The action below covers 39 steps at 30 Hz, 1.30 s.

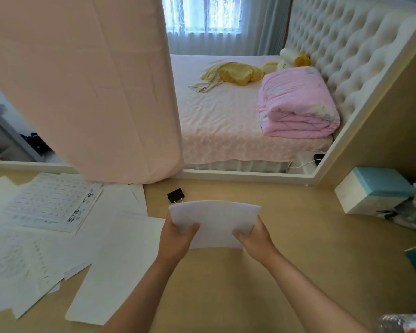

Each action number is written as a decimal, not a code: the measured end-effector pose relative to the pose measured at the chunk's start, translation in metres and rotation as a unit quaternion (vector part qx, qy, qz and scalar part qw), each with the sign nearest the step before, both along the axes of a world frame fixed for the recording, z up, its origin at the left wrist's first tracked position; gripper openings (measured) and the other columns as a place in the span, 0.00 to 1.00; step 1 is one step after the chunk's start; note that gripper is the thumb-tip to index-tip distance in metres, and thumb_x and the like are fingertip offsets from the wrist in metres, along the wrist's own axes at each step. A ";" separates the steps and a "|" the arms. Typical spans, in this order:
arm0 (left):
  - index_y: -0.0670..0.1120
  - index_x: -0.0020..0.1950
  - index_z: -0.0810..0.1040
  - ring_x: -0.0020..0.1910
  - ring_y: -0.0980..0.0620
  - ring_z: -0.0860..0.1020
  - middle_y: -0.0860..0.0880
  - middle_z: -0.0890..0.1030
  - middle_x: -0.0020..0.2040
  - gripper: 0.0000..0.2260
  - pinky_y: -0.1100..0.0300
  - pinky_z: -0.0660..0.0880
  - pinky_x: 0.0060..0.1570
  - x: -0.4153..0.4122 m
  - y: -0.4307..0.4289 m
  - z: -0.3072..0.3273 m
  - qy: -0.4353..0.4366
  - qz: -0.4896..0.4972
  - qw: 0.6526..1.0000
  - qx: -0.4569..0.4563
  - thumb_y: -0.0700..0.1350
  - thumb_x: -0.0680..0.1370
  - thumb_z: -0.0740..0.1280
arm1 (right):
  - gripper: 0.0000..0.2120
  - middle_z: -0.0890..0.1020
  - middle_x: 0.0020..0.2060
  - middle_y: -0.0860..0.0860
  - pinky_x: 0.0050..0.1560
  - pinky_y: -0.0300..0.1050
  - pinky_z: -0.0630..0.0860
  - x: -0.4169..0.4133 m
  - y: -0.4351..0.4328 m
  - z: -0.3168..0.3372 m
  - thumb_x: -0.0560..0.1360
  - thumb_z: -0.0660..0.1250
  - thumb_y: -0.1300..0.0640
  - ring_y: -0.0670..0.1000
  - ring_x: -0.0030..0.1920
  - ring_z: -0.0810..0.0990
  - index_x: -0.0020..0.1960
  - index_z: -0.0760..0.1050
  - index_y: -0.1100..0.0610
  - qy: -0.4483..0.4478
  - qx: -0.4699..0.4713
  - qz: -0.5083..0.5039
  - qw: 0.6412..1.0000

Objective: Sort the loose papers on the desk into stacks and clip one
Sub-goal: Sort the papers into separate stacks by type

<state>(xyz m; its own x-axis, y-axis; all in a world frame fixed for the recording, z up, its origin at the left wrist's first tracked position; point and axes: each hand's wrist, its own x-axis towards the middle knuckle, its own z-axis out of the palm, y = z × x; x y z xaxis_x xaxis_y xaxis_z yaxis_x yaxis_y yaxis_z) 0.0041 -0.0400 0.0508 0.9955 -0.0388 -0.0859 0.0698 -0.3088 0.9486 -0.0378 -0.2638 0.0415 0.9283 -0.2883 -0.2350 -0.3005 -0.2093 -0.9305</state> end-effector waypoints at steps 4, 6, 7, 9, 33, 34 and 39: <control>0.47 0.62 0.75 0.53 0.53 0.81 0.53 0.82 0.53 0.17 0.59 0.78 0.46 0.008 -0.001 -0.010 0.018 0.009 0.999 0.041 0.50 0.75 0.70 | 0.18 0.84 0.46 0.47 0.40 0.36 0.76 0.015 0.006 -0.013 0.70 0.65 0.69 0.48 0.48 0.82 0.56 0.77 0.53 0.045 0.008 0.006 0.999; 0.46 0.58 0.74 0.49 0.53 0.79 0.55 0.79 0.49 0.11 0.66 0.73 0.40 0.017 0.003 -0.005 0.042 0.062 0.996 0.056 0.43 0.77 0.70 | 0.16 0.85 0.44 0.48 0.38 0.36 0.76 0.024 0.015 -0.013 0.71 0.64 0.70 0.49 0.45 0.83 0.54 0.78 0.55 0.056 0.029 -0.014 0.998; 0.46 0.56 0.74 0.47 0.53 0.79 0.56 0.78 0.47 0.10 0.66 0.71 0.38 0.022 0.006 0.000 0.052 0.082 0.993 0.068 0.43 0.77 0.70 | 0.15 0.85 0.44 0.48 0.38 0.37 0.77 0.028 0.021 -0.010 0.72 0.65 0.70 0.50 0.43 0.83 0.53 0.78 0.55 0.059 0.038 -0.025 0.997; 0.45 0.57 0.74 0.48 0.51 0.79 0.54 0.79 0.48 0.09 0.60 0.75 0.41 0.033 0.021 0.002 0.066 0.078 0.991 0.090 0.45 0.78 0.68 | 0.13 0.84 0.44 0.49 0.38 0.40 0.77 0.034 0.039 -0.009 0.72 0.65 0.69 0.50 0.42 0.83 0.53 0.77 0.55 0.074 0.053 -0.041 0.995; 0.41 0.80 0.49 0.76 0.38 0.57 0.39 0.58 0.77 0.41 0.50 0.55 0.73 0.064 0.279 -0.115 0.228 -0.137 0.925 0.270 0.52 0.77 0.69 | 0.37 0.73 0.67 0.52 0.64 0.48 0.73 0.047 0.312 -0.078 0.65 0.63 0.55 0.57 0.66 0.73 0.74 0.63 0.51 0.307 -0.074 -0.073 0.946; 0.41 0.80 0.49 0.76 0.38 0.57 0.40 0.58 0.77 0.40 0.50 0.54 0.74 0.063 0.276 -0.115 0.229 -0.127 0.928 0.265 0.52 0.77 0.69 | 0.36 0.74 0.66 0.50 0.62 0.47 0.74 0.045 0.311 -0.077 0.65 0.63 0.57 0.56 0.64 0.75 0.73 0.64 0.50 0.296 -0.059 -0.079 0.950; 0.46 0.79 0.54 0.74 0.39 0.61 0.42 0.62 0.76 0.42 0.43 0.61 0.73 0.058 0.263 -0.104 0.289 -0.056 0.942 0.160 0.52 0.72 0.74 | 0.35 0.73 0.69 0.49 0.60 0.45 0.74 0.033 0.299 -0.068 0.68 0.63 0.59 0.53 0.65 0.74 0.76 0.63 0.49 0.275 -0.021 -0.061 0.959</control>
